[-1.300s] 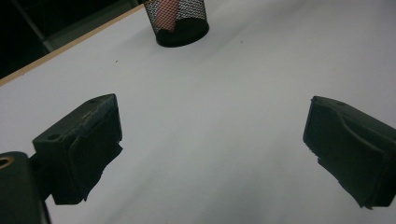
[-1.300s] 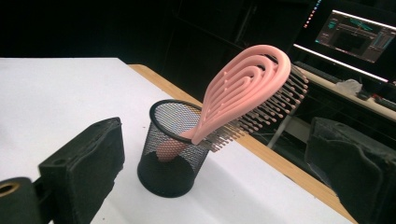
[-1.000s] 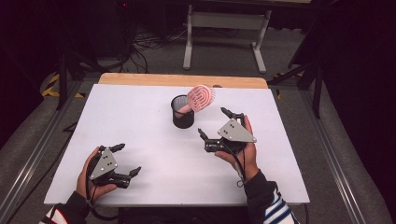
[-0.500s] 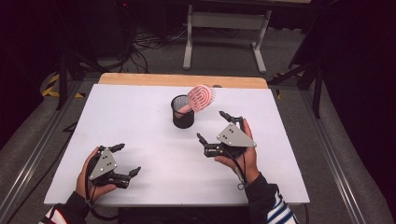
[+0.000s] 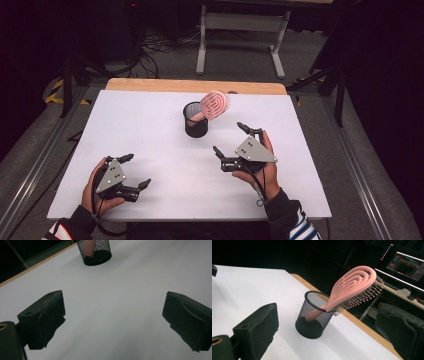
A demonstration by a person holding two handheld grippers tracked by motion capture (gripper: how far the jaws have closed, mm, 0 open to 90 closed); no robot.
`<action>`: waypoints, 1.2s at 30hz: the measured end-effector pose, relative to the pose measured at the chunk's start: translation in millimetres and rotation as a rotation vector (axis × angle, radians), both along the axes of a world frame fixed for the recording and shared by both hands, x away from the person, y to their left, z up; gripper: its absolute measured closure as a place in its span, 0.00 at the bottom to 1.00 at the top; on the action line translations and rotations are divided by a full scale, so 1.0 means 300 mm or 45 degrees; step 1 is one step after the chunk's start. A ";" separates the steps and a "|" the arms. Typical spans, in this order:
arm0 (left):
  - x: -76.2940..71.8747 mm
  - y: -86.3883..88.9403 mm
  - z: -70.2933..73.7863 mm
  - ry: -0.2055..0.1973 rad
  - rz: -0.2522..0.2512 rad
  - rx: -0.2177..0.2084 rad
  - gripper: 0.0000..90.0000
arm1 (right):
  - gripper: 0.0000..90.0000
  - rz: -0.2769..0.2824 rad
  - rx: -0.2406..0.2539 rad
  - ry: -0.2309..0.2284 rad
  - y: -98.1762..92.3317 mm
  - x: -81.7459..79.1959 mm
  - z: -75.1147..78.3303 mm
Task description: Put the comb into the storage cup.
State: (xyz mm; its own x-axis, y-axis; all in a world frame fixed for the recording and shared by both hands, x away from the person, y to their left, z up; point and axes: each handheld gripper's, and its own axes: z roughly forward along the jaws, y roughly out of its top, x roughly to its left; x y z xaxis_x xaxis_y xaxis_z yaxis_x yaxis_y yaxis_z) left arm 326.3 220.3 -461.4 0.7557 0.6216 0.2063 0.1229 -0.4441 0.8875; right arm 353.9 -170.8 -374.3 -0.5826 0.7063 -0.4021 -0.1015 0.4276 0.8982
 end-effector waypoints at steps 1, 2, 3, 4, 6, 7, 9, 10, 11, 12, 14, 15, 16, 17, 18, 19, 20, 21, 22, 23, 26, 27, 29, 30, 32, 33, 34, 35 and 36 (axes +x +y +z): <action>0.000 0.000 0.000 0.000 0.000 0.001 0.06 | 0.06 -0.001 -0.002 0.000 -0.001 -0.002 -0.001; 0.000 0.000 0.000 0.000 0.000 0.001 0.06 | 0.06 -0.002 -0.003 -0.001 -0.001 -0.004 -0.002; 0.000 -0.001 0.000 0.001 -0.001 0.000 0.06 | 0.06 -0.001 -0.009 -0.003 -0.003 -0.006 -0.003; 0.000 -0.001 0.000 0.000 0.000 0.001 0.06 | 0.06 -0.002 -0.010 -0.006 -0.004 -0.008 -0.004; 0.000 -0.001 -0.001 0.001 -0.001 -0.001 0.06 | 0.06 -0.001 -0.011 -0.007 -0.005 -0.010 -0.005; 0.001 -0.001 -0.001 0.001 0.000 0.000 0.06 | 0.06 -0.001 -0.015 -0.007 -0.007 -0.012 -0.006; 0.000 -0.001 -0.001 0.001 -0.001 0.000 0.06 | 0.06 -0.004 -0.020 -0.010 -0.012 -0.017 -0.009; 0.000 -0.001 -0.001 0.001 -0.001 0.001 0.06 | 0.06 -0.004 -0.022 -0.010 -0.013 -0.019 -0.010; 0.000 -0.002 -0.001 -0.001 0.000 0.003 0.06 | 0.06 -0.007 -0.023 -0.014 -0.014 -0.020 -0.011; 0.001 -0.002 -0.001 0.000 -0.001 0.002 0.06 | 0.06 -0.008 -0.023 -0.015 -0.016 -0.023 -0.012; 0.001 -0.002 -0.001 0.001 0.000 0.002 0.06 | 0.06 -0.006 -0.024 -0.015 -0.021 -0.026 -0.013; 0.001 -0.003 -0.002 0.003 0.002 -0.001 0.06 | 0.06 -0.009 -0.027 -0.018 -0.024 -0.029 -0.014; 0.001 -0.004 -0.002 0.003 0.001 -0.001 0.06 | 0.06 -0.005 -0.026 -0.016 -0.027 -0.031 -0.014; 0.001 -0.004 -0.002 0.003 0.001 -0.001 0.06 | 0.06 -0.005 -0.026 -0.016 -0.027 -0.031 -0.014; 0.001 -0.004 -0.002 0.003 0.001 -0.001 0.06 | 0.06 -0.004 -0.026 -0.018 -0.030 -0.033 -0.015; 0.001 -0.004 -0.002 0.003 0.000 0.000 0.06 | 0.06 -0.008 -0.030 -0.020 -0.032 -0.035 -0.015; 0.001 -0.004 -0.002 0.002 -0.001 0.002 0.06 | 0.06 -0.010 -0.029 -0.020 -0.038 -0.038 -0.016; 0.001 -0.004 -0.002 0.003 0.001 0.000 0.06 | 0.06 -0.010 -0.029 -0.020 -0.038 -0.038 -0.016; 0.001 -0.005 -0.003 0.005 0.001 -0.001 0.06 | 0.06 -0.011 -0.028 -0.020 -0.041 -0.039 -0.017; 0.001 -0.005 -0.003 0.005 0.001 0.000 0.06 | 0.06 -0.013 -0.033 -0.021 -0.046 -0.043 -0.018; 0.001 -0.005 -0.003 0.004 0.001 0.000 0.06 | 0.06 -0.014 -0.034 -0.021 -0.053 -0.048 -0.020; 0.001 -0.004 -0.003 0.003 0.000 0.000 0.06 | 0.06 -0.012 -0.035 -0.020 -0.056 -0.050 -0.020; 0.001 -0.004 -0.002 0.001 -0.002 0.004 0.06 | 0.06 -0.016 -0.036 -0.025 -0.060 -0.055 -0.021; 0.001 -0.004 -0.002 0.001 -0.002 0.004 0.06 | 0.06 -0.016 -0.036 -0.025 -0.060 -0.055 -0.021; 0.000 -0.004 -0.002 0.005 -0.002 0.001 0.06 | 0.06 -0.018 -0.037 -0.027 -0.068 -0.061 -0.025; 0.000 -0.003 -0.002 0.004 -0.002 0.002 0.06 | 0.06 -0.020 -0.041 -0.027 -0.069 -0.062 -0.026; 0.000 -0.003 -0.002 0.004 -0.002 0.002 0.06 | 0.06 -0.021 -0.039 -0.029 -0.069 -0.064 -0.030; 0.001 -0.003 -0.002 0.003 -0.001 0.001 0.06 | 0.06 -0.019 -0.043 -0.026 -0.070 -0.066 -0.033; 0.001 -0.004 -0.002 0.003 -0.001 0.002 0.06 | 0.06 -0.019 -0.045 -0.028 -0.070 -0.067 -0.036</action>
